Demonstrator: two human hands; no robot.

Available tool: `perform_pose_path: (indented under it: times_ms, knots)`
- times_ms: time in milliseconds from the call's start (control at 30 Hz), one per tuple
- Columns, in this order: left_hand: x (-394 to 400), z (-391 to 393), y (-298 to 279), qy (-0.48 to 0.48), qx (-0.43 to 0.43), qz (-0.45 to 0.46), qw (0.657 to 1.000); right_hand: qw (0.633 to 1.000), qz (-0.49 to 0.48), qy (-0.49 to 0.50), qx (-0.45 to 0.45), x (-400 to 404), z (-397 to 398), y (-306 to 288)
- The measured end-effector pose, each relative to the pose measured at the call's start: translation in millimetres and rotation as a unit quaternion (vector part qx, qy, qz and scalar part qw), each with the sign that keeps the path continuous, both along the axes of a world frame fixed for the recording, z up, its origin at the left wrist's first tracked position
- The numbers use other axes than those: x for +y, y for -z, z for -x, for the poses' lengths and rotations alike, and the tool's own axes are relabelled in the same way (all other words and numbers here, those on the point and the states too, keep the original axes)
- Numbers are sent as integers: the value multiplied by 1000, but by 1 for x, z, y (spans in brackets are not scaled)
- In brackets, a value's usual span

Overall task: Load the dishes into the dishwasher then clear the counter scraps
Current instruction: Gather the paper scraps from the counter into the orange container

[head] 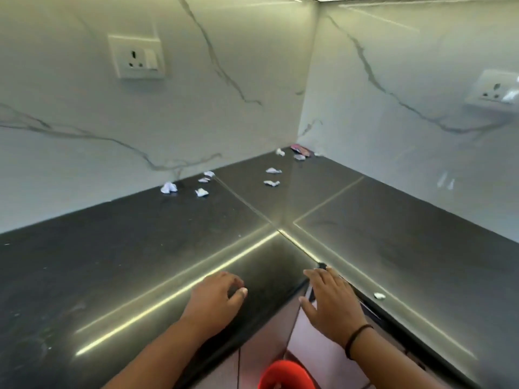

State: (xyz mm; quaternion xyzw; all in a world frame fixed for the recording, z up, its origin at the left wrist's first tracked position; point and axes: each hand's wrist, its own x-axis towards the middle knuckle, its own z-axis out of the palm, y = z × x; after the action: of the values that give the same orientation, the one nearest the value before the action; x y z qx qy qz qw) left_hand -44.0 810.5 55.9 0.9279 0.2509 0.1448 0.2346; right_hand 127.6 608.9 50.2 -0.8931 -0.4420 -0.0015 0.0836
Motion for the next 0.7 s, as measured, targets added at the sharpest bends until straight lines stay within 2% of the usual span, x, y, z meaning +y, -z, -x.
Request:
perform_pose_path:
  times_ms: [133,233,433,700]
  knots:
    - [50,10,32,-152,137,-38,978,998,19,-24,52,56,-43,11]
    - [68,13,49,-224,179,-50,957,996,45,-32,73,91,-68,28]
    - [90,-16,47,-290,220,-56,930,994,43,-83,59,150,-129,40]
    - [133,-63,42,-355,189,-38,915,993,10,-102,54,228,-192,37]
